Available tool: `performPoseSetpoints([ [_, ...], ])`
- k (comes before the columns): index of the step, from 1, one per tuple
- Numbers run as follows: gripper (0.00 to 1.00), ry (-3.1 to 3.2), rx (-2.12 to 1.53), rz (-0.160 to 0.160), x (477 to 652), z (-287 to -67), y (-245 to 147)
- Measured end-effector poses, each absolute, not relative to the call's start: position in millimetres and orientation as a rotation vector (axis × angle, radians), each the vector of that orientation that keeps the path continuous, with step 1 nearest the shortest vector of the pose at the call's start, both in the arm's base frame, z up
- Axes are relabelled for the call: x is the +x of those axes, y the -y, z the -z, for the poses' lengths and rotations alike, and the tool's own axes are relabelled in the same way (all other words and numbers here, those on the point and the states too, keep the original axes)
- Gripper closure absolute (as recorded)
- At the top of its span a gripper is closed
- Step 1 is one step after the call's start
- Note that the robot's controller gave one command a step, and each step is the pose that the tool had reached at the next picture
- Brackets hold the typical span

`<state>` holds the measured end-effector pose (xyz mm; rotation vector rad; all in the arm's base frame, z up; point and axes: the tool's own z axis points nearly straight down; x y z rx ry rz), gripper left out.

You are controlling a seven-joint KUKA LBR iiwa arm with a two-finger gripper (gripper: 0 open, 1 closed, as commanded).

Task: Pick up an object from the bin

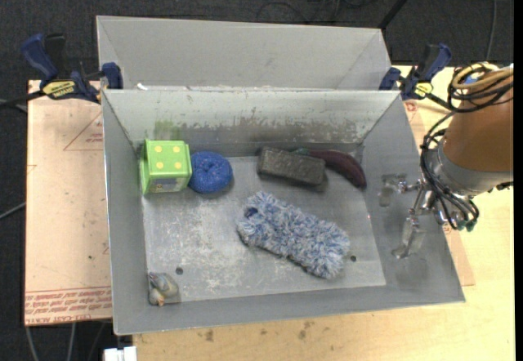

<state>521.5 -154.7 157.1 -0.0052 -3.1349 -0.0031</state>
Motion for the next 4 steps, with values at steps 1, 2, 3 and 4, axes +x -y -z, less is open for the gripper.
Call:
performPoseSetpoints([
  [1, 0.0, 3.142, 0.001, 0.0, 523.4, -162, 154],
  [2, 0.0, 3.141, 0.162, -0.001, 527.0, -116, 105],
  [3, 0.0, 3.142, -0.027, 0.002, 525.7, -122, 64],
  [4, 0.0, 3.143, 0.092, 0.001, 534.8, -129, 56],
])
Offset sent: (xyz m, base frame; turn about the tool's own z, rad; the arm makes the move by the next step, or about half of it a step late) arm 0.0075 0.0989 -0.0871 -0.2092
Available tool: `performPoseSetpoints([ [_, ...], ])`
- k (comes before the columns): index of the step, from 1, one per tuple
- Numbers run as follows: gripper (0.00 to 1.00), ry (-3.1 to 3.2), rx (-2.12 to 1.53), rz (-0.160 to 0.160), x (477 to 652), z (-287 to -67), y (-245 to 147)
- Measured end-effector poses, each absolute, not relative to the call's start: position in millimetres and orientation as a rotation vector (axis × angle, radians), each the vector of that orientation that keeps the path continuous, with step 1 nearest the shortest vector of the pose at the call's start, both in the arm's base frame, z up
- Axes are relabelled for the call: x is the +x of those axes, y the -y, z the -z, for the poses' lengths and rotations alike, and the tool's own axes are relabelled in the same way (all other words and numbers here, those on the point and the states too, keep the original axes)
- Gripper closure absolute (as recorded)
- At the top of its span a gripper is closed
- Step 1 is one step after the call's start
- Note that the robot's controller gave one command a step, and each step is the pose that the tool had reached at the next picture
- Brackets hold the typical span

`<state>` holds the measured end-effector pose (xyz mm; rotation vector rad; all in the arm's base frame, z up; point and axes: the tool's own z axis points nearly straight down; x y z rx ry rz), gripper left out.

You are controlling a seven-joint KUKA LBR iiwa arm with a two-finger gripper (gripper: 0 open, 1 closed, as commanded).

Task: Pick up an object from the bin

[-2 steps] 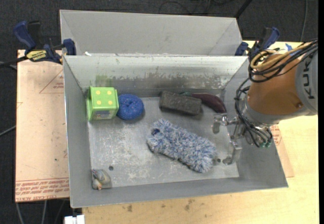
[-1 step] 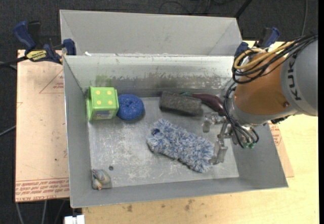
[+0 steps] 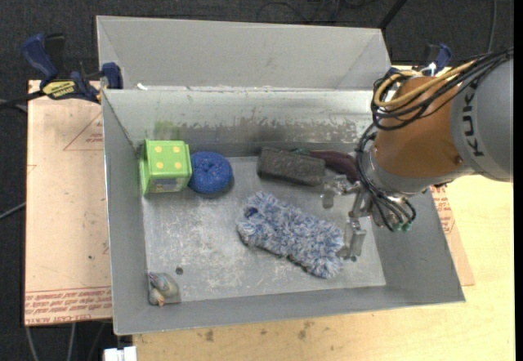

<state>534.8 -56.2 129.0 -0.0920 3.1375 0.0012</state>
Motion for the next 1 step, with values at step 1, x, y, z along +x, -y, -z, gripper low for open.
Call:
performPoseSetpoints([
  [1, 0.0, -3.139, 0.046, -0.001, 537.8, -87.6, 43.3],
])
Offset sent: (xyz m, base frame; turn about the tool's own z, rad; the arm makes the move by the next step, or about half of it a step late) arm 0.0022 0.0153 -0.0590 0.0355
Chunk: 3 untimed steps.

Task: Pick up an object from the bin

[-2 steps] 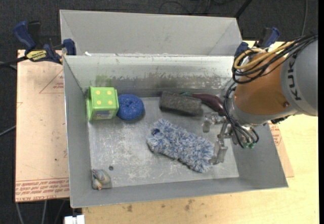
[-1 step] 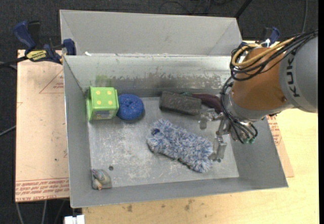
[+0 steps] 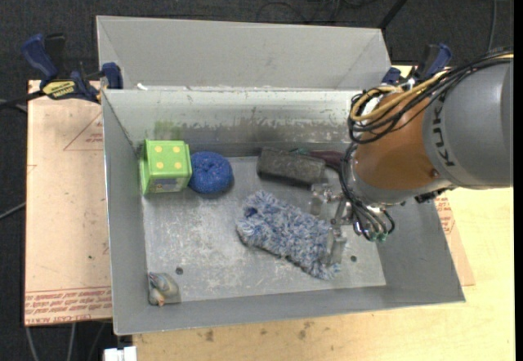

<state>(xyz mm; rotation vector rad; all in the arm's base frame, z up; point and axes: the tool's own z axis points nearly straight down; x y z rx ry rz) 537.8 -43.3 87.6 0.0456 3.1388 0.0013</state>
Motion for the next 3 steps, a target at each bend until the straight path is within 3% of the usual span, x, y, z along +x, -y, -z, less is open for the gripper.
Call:
performPoseSetpoints([
  [1, 1.0, -3.143, -0.038, -0.001, 537.3, -70.8, 40.1],
  [3, 1.0, -3.145, -0.038, -0.002, 536.3, -76.0, 40.0],
])
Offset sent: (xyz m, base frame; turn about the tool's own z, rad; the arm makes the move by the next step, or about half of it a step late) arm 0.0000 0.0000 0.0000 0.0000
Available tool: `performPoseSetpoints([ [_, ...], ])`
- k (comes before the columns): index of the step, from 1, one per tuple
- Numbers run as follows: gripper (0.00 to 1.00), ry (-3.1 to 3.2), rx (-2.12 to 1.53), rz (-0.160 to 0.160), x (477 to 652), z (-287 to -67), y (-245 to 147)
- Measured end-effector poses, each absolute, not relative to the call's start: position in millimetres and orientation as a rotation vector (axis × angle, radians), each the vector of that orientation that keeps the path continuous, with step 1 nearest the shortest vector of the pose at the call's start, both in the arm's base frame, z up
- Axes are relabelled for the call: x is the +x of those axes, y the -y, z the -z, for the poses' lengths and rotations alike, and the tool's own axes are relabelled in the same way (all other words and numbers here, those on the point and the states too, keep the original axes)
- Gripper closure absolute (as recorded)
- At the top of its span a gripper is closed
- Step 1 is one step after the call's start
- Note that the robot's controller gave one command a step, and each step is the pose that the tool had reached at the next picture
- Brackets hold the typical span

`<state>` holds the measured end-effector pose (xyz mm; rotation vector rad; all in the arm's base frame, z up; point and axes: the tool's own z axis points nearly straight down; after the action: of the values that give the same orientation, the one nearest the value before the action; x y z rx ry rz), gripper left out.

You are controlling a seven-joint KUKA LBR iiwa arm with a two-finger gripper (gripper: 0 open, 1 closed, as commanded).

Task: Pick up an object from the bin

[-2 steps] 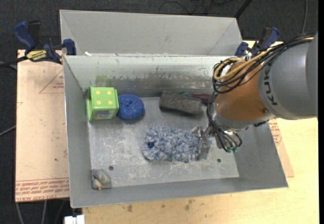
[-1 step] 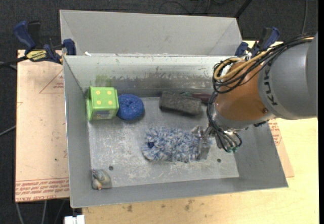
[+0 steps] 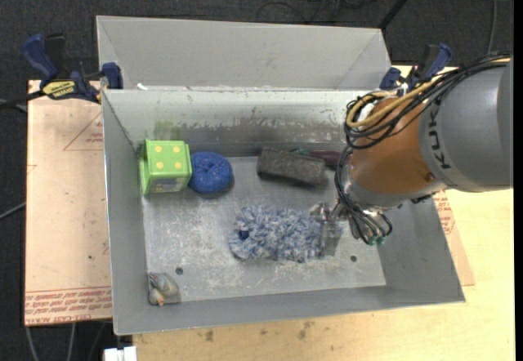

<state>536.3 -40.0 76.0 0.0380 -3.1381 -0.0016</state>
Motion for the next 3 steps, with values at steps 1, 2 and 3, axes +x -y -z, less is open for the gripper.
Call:
performPoseSetpoints([
  [1, 1.0, 3.142, 0.038, 0.001, 537.2, -85, 40],
  [2, 1.0, 3.138, 0.039, 0.002, 536.0, -95, 40],
  [3, 1.0, 3.138, 0.039, 0.002, 536.0, -113, 40],
])
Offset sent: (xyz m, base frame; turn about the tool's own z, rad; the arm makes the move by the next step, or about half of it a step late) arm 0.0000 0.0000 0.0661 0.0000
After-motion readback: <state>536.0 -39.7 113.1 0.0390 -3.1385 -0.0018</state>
